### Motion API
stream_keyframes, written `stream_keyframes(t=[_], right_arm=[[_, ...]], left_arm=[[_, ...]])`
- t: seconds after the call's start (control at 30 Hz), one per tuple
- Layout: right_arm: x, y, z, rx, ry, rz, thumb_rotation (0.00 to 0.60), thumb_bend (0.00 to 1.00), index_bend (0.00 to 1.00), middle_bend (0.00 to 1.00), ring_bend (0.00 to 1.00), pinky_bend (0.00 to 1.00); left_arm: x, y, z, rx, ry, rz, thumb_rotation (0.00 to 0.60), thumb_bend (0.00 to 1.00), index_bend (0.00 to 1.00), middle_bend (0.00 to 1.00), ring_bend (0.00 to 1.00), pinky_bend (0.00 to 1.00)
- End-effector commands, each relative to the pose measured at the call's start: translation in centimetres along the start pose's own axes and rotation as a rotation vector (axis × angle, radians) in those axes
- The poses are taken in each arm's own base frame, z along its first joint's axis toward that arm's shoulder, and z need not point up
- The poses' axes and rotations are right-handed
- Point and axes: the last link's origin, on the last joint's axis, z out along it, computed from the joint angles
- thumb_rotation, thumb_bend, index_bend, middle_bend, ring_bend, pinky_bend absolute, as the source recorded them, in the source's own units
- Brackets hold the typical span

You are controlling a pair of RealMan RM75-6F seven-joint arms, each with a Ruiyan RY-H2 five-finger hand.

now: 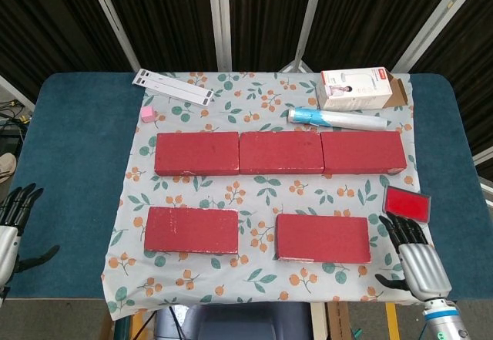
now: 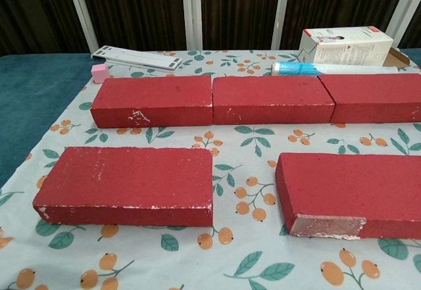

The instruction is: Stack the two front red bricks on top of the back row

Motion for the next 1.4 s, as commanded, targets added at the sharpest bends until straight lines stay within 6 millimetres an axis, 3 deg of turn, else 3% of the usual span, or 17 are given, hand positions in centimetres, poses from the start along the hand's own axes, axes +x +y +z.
stream_keyframes(t=[0.03, 0.57, 1.4], right_arm=[[-0.9, -1.8, 0.6, 0.018, -0.087, -0.022, 0.600, 0.07, 0.00, 0.00, 0.00, 0.00], [-2.4, -7.2, 5.6, 0.044, -0.187, -0.074, 0.600, 0.07, 0.00, 0.00, 0.00, 0.00], [-4.4, -10.2, 9.3, 0.031, -0.270, -0.176, 0.600, 0.07, 0.00, 0.00, 0.00, 0.00]], left_arm=[[0.1, 0.0, 0.0, -0.001, 0.003, -0.003, 0.600, 0.01, 0.09, 0.02, 0.00, 0.13], [0.3, -0.3, 0.0, 0.006, 0.009, -0.013, 0.600, 0.01, 0.09, 0.02, 0.00, 0.13], [0.1, -0.3, 0.3, 0.015, 0.007, -0.008, 0.600, 0.01, 0.09, 0.02, 0.00, 0.13]])
